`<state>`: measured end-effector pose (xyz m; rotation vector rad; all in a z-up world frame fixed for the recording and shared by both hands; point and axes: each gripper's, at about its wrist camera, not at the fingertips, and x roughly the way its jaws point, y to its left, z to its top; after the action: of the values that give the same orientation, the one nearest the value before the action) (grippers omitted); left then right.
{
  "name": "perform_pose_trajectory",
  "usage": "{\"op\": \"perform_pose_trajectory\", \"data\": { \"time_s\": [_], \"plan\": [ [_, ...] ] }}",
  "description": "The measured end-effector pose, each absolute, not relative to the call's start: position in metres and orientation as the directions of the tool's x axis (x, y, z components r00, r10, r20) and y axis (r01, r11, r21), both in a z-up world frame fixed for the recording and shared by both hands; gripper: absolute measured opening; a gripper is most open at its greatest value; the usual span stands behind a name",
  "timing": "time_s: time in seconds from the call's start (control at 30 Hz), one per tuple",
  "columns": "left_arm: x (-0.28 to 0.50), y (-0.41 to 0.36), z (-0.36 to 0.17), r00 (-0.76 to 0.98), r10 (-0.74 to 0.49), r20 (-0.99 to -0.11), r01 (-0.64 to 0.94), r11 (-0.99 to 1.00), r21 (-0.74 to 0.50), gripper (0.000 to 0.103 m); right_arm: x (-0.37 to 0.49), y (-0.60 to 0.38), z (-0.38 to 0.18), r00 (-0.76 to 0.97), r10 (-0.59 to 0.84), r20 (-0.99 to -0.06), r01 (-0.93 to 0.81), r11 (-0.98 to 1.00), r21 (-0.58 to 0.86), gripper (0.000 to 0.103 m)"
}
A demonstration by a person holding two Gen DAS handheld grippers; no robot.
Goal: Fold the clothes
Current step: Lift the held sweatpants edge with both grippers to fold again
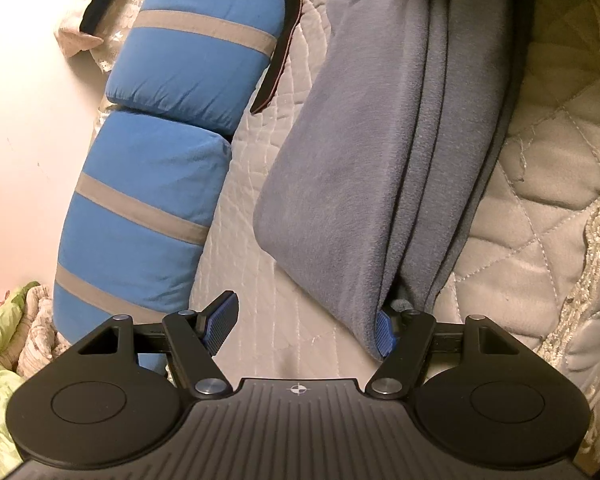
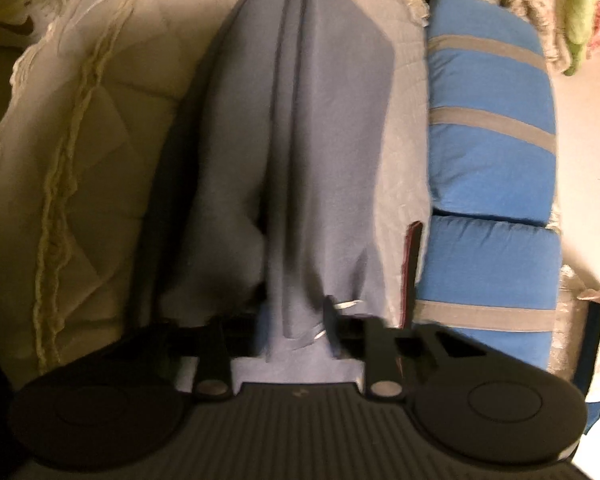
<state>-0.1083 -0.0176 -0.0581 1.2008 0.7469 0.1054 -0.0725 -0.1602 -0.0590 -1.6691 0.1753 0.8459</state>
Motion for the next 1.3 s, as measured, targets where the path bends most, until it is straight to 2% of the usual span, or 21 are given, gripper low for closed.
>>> {"op": "perform_pose_trajectory", "data": {
  "time_s": [0.03, 0.13, 0.3, 0.4, 0.47, 0.67, 0.83, 1.3],
  "plan": [
    [-0.108, -0.018, -0.057, 0.757, 0.453, -0.47, 0.31, 0.385, 0.869, 0.066, -0.072, -0.16, -0.057, 0.724, 0.326, -0.608, -0.53, -0.3, -0.793, 0.005],
    [-0.107, -0.019, -0.053, 0.743, 0.462, -0.484, 0.326, 0.383, 0.865, 0.066, -0.072, -0.163, -0.049, 0.752, 0.369, -0.547, -0.457, -0.307, -0.835, 0.004],
    [-0.104, -0.025, -0.041, 0.735, 0.468, -0.491, 0.316, 0.404, 0.859, 0.066, -0.05, -0.162, -0.011, 0.81, 0.431, -0.399, -0.345, -0.201, -0.917, 0.003],
    [-0.107, -0.032, -0.037, 0.757, 0.441, -0.481, 0.311, 0.404, 0.86, 0.066, -0.04, -0.164, 0.008, 0.834, 0.416, -0.363, -0.311, -0.191, -0.931, 0.003],
    [-0.11, -0.038, -0.039, 0.775, 0.426, -0.467, 0.312, 0.385, 0.869, 0.066, -0.033, -0.167, 0.01, 0.84, 0.384, -0.384, -0.329, -0.204, -0.922, 0.003],
    [-0.115, -0.047, -0.064, 0.777, 0.433, -0.457, 0.369, 0.274, 0.888, 0.066, -0.046, -0.179, -0.02, 0.759, 0.274, -0.591, -0.524, -0.282, -0.804, 0.003],
    [-0.113, -0.043, -0.061, 0.768, 0.443, -0.463, 0.368, 0.287, 0.885, 0.066, -0.061, -0.177, -0.039, 0.701, 0.251, -0.668, -0.6, -0.299, -0.742, 0.003],
    [-0.119, -0.064, -0.064, 0.812, 0.435, -0.388, 0.346, 0.177, 0.921, 0.066, -0.067, -0.2, -0.031, 0.783, 0.246, -0.571, -0.511, -0.267, -0.817, 0.002]
  ]
}}
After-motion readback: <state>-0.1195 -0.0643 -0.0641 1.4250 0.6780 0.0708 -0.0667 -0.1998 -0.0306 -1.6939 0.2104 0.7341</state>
